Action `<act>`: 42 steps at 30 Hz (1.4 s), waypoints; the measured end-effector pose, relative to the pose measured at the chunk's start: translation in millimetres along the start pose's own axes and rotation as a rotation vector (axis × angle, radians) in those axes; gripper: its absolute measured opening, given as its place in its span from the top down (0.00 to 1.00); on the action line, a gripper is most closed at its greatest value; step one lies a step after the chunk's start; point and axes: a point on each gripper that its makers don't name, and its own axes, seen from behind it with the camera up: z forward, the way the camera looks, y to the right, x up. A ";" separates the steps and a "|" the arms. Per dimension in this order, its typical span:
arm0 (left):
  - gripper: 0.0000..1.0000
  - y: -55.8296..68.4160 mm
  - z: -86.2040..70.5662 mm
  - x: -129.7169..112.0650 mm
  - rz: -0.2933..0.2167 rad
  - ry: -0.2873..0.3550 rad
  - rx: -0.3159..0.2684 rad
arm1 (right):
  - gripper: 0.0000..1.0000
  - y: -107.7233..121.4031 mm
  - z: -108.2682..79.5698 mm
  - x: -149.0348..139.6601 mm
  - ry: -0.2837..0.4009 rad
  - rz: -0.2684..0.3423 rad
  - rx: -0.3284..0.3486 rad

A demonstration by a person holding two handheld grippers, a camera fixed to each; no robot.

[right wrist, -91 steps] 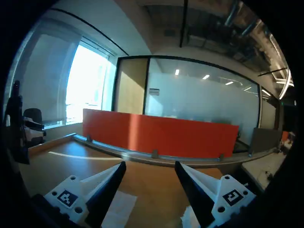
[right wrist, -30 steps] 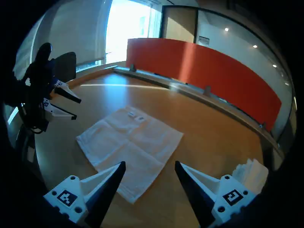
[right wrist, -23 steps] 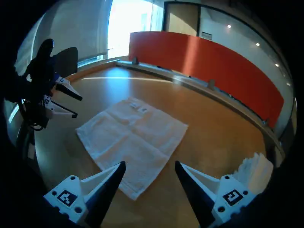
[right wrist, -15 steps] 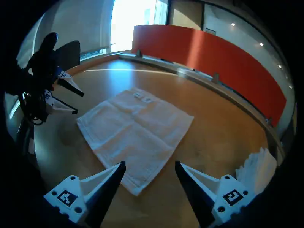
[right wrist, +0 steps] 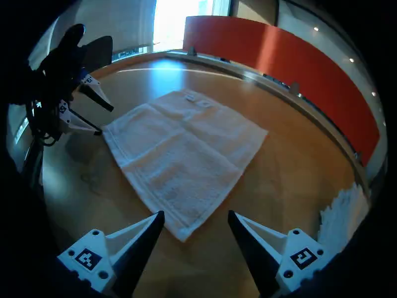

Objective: Fold towel

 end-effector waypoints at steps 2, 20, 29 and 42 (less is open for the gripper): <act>0.02 1.5 2.3 -1.8 0.000 -0.009 -0.005 | 0.02 -1.1 1.6 -3.7 -0.009 -0.002 0.004; 0.02 6.5 9.0 -10.8 -0.030 -0.035 -0.028 | 0.11 -6.8 5.5 -16.6 -0.037 -0.003 0.043; 0.09 9.1 9.3 -11.1 -0.034 -0.046 -0.029 | 0.33 -16.5 5.5 -18.2 -0.034 0.028 0.082; 0.30 17.0 8.3 -9.4 -0.037 -0.062 -0.030 | 0.50 -20.0 5.2 -18.5 -0.040 0.019 0.101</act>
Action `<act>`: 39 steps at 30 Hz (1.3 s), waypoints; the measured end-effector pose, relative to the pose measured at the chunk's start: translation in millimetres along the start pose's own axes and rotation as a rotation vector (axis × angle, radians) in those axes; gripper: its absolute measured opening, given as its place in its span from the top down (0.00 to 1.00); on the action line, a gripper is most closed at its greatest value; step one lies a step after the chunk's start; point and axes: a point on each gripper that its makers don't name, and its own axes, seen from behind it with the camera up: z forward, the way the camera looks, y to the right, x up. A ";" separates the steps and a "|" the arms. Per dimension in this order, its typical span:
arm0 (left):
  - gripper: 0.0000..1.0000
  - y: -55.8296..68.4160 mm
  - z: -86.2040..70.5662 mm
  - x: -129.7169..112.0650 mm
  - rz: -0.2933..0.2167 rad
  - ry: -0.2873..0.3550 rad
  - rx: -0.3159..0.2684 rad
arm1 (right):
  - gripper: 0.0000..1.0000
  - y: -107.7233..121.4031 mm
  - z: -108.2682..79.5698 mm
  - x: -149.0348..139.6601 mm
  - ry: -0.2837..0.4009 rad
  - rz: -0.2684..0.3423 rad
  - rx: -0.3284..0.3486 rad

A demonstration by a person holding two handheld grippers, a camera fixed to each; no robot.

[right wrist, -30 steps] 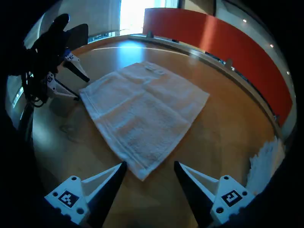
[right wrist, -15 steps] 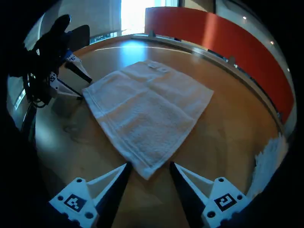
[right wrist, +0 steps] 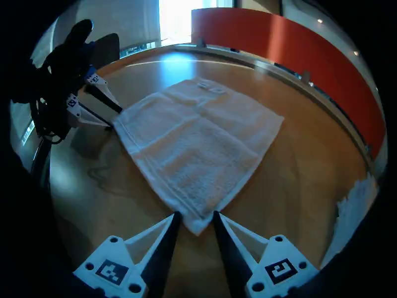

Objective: Fold towel

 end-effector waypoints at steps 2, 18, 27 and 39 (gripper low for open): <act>0.33 0.7 0.0 0.3 -0.004 -0.001 0.003 | 0.51 -0.6 -0.1 0.2 0.000 -0.001 0.000; 0.48 0.0 -0.9 -0.2 -0.029 -0.020 0.016 | 0.70 -2.7 -1.0 0.4 -0.007 0.021 -0.006; 0.81 -2.9 -1.1 1.5 -0.067 -0.026 0.054 | 0.76 -3.7 -1.2 2.5 -0.001 0.050 -0.016; 0.86 1.9 -7.5 10.2 -0.133 -0.011 0.046 | 0.85 -0.1 -11.2 14.7 0.033 0.089 -0.030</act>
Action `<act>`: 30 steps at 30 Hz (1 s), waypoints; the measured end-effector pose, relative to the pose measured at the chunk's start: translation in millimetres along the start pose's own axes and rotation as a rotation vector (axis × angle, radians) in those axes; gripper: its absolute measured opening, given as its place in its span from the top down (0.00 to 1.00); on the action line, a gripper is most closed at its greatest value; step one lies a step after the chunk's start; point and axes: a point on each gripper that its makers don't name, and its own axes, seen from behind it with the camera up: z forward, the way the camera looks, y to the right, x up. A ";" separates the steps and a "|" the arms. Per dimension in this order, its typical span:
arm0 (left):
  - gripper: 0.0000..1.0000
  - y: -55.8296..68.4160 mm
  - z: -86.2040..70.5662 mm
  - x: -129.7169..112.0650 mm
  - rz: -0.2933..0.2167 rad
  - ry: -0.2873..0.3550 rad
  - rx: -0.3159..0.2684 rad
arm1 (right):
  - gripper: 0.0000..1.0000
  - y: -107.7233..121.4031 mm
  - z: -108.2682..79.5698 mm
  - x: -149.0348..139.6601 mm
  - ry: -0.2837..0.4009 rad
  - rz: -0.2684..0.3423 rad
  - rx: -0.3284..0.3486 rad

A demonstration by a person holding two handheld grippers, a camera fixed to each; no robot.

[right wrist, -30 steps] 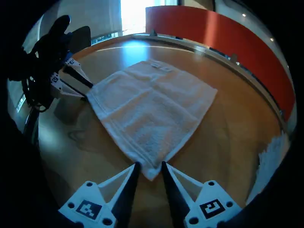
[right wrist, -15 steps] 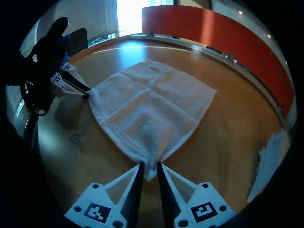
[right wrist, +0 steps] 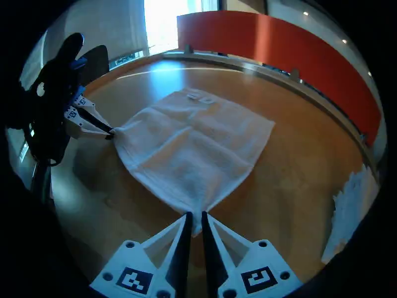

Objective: Fold towel

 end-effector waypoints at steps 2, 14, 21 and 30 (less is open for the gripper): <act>0.86 0.6 0.3 0.1 0.000 -0.001 0.000 | 0.85 0.2 -0.3 -1.3 -0.005 0.002 0.003; 0.86 1.5 -10.2 9.7 -0.002 0.009 0.012 | 0.85 -0.4 -7.0 5.6 0.003 -0.017 0.003; 0.86 -2.5 -29.6 28.9 -0.045 0.033 0.026 | 0.85 2.5 -23.2 29.6 0.043 -0.028 0.001; 0.86 -3.3 -56.1 52.7 -0.089 0.059 0.039 | 0.85 2.8 -50.2 65.9 0.107 -0.037 -0.002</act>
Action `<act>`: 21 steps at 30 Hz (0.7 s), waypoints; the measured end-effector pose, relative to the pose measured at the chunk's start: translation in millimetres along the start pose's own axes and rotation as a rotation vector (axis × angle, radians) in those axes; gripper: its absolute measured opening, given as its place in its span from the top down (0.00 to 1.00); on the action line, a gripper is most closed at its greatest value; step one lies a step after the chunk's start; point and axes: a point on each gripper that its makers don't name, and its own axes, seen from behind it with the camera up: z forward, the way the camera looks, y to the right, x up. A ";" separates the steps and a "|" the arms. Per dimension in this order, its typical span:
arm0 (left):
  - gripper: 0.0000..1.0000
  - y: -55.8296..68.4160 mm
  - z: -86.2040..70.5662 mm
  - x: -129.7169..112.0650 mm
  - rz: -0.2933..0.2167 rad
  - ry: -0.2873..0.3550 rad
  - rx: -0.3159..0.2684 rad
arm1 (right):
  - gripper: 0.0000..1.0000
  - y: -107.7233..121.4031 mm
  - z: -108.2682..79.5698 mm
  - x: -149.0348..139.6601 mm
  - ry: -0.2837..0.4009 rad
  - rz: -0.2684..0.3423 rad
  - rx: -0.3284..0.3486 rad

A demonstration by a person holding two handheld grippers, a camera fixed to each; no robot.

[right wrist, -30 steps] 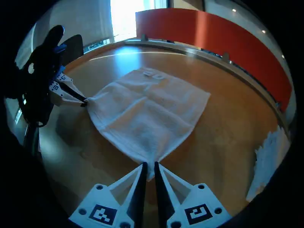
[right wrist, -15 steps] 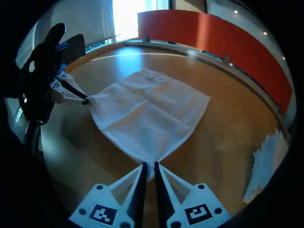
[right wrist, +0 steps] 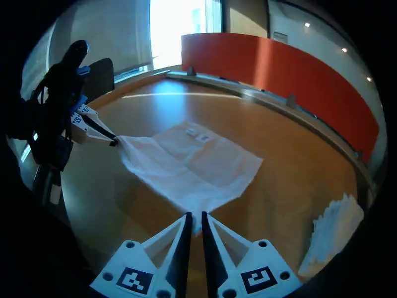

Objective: Fold towel

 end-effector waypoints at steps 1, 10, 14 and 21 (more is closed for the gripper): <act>0.86 0.6 -2.0 2.1 -0.005 0.002 -0.001 | 0.86 -0.5 -2.1 2.5 0.004 -0.003 0.001; 0.86 2.1 -3.6 3.0 -0.025 0.004 0.000 | 0.86 -7.2 -0.4 -13.2 -0.029 -0.013 0.024; 0.86 6.2 -1.4 0.6 -0.023 0.004 -0.008 | 0.88 -5.2 4.4 -23.8 -0.050 -0.014 0.015; 0.86 10.4 0.7 -1.7 -0.025 0.003 -0.012 | 0.89 -2.6 5.8 -32.5 -0.061 -0.013 0.009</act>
